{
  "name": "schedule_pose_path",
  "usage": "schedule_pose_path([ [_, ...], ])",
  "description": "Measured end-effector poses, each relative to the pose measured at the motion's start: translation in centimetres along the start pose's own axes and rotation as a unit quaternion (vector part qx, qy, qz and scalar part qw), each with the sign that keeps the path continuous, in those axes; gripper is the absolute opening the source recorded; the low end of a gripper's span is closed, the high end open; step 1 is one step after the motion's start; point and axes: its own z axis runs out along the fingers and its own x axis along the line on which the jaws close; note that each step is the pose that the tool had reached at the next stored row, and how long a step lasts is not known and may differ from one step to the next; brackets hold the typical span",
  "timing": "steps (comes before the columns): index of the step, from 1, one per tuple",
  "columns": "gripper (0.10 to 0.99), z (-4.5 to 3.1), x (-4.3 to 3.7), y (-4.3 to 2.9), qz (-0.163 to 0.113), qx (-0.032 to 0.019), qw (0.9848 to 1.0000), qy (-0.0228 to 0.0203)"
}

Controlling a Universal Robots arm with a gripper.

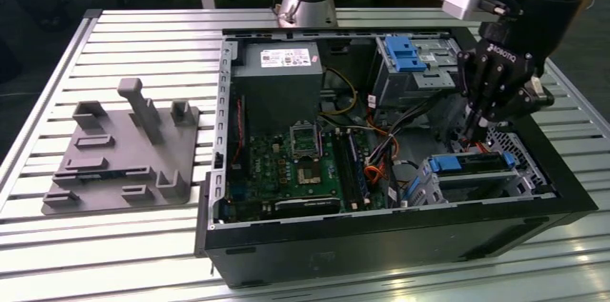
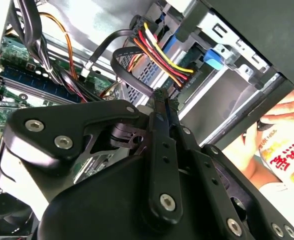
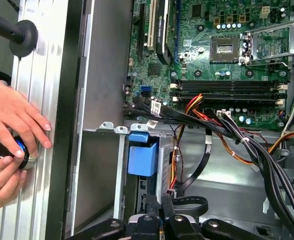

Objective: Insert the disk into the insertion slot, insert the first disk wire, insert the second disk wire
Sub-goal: 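Insert the second disk wire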

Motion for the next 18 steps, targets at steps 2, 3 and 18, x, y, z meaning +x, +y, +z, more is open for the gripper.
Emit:
schedule_pose_path([
  [2, 0.145, 0.05, 0.23, 0.00, 0.000, -0.0001, 1.0000, 0.0001],
  [3, 0.145, 0.10, 0.41, 0.00, 0.000, 0.0000, 1.0000, -0.0015],
  [18, 0.145, 0.51, 2.12, 0.08, -0.003, 0.0046, 0.9970, -0.0777],
])
